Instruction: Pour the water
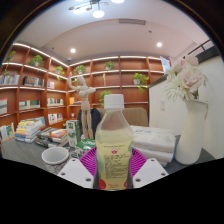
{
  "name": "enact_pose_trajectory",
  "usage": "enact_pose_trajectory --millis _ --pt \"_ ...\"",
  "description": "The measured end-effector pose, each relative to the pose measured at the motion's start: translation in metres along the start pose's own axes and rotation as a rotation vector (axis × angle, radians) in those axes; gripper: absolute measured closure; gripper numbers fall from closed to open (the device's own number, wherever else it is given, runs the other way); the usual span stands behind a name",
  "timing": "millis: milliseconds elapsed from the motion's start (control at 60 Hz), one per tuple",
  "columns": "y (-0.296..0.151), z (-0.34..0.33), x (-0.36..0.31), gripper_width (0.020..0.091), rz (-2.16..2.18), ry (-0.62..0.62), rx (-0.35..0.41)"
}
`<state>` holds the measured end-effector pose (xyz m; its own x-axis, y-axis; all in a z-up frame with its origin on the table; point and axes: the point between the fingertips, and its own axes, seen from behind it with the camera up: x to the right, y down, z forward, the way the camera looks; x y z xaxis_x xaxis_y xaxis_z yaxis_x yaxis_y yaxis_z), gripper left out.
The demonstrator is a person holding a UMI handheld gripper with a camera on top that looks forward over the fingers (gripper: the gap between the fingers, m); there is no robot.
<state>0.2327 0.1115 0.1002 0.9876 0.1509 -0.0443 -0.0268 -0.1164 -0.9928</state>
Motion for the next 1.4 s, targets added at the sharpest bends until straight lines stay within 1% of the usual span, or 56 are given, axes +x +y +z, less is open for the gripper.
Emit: enact_pose_trajectory --millis 100,183,217,367,400,467,500,517,700,817,950,1033,1400 --pt "0.002 -0.002 -0.002 0.0717 -0.056 0.016 0.01" --pt "0.002 -0.001 -0.001 0.0717 -0.044 0.038 -0.007" --pt "0.003 0.0 0.0 0.0703 -0.043 0.044 -0.011" --pt "0.005 -0.001 -0.001 0.0577 -0.079 0.068 -0.032" --pt "0.011 -0.002 0.004 0.0528 -0.094 0.085 -0.06" --pt "0.021 -0.01 0.01 0.0367 -0.107 0.126 -0.099" --pt "0.025 -0.016 0.01 0.0315 -0.11 0.133 -0.104" --pt "0.026 -0.02 0.009 0.0304 -0.108 0.133 -0.107" --pt "0.027 -0.08 -0.008 0.0299 -0.046 0.142 -0.091" --pt "0.027 -0.121 -0.017 0.0296 -0.022 0.176 -0.092" --pt "0.034 -0.158 -0.026 0.0298 0.007 0.2 -0.129" --pt "0.036 -0.172 -0.03 0.0297 0.018 0.21 -0.141" --pt "0.013 -0.204 -0.03 0.0294 0.009 0.221 -0.086"
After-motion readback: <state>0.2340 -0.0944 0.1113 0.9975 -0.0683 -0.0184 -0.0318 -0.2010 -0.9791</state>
